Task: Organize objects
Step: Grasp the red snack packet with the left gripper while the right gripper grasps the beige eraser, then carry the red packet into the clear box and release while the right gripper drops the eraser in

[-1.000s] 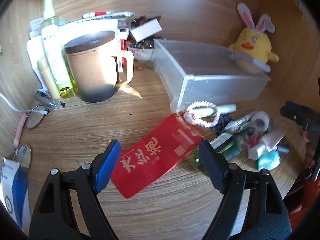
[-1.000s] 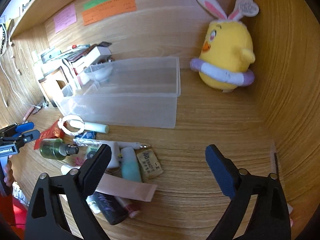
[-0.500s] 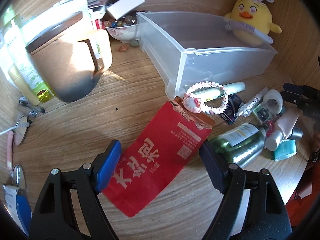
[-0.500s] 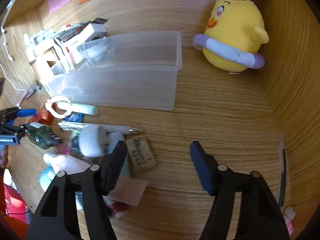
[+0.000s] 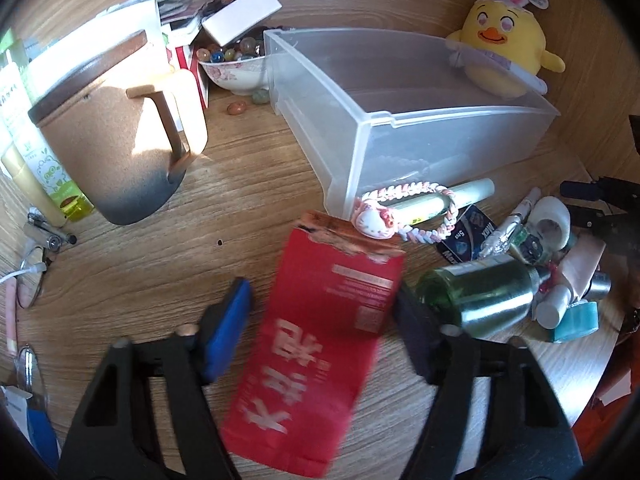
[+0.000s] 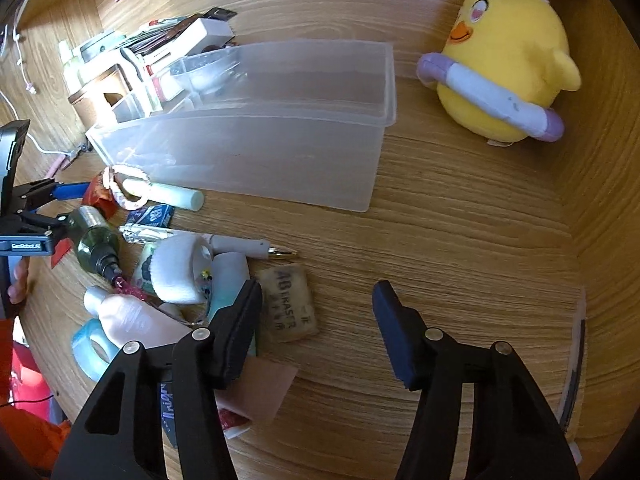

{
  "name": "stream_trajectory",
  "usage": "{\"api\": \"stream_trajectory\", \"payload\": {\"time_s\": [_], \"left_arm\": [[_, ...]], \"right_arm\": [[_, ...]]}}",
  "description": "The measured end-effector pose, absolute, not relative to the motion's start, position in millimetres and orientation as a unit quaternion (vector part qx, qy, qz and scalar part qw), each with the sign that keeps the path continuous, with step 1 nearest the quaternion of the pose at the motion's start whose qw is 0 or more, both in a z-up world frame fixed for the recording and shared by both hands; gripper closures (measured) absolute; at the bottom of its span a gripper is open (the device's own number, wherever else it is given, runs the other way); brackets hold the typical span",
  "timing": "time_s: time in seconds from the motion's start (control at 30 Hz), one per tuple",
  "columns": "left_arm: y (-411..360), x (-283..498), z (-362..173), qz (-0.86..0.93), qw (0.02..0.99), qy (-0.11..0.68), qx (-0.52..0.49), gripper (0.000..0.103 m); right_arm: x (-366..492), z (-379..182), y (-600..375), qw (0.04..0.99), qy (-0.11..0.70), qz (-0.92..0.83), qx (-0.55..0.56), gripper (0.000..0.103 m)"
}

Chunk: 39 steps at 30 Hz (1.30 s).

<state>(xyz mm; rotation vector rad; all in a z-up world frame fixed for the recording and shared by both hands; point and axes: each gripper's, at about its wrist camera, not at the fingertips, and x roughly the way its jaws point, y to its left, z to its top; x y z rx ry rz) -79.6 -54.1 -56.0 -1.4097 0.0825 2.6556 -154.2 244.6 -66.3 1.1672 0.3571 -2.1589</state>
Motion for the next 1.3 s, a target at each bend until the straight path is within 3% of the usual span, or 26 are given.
{"api": "stream_trajectory", "payload": {"time_s": [0.17,0.4,0.8,1.3], "left_arm": [[-56.5,-73.3,-56.4,0.887,0.056,0.025,-0.459,0.046],[-72.9,-60.5,-46.3,0.898,0.029,-0.005,-0.439,0.049],[-80.9,-47.4,-7.1,0.927,-0.001,-0.036,-0.374,0.049],[-51.1,-67.6,41.8,0.950,0.037,-0.051,-0.306,0.049]], "right_arm": [[-149.2,-70.1,237.8,0.325,0.160,-0.821,0.441,0.050],[-150.1,-68.7,240.8,0.314,0.159,-0.831,0.430,0.081],[-145.2,-44.6,251.1,0.310,0.117,-0.858,0.391,0.081],[-147.0,15.3,235.6,0.339,0.070,-0.888,0.303,0.081]]}}
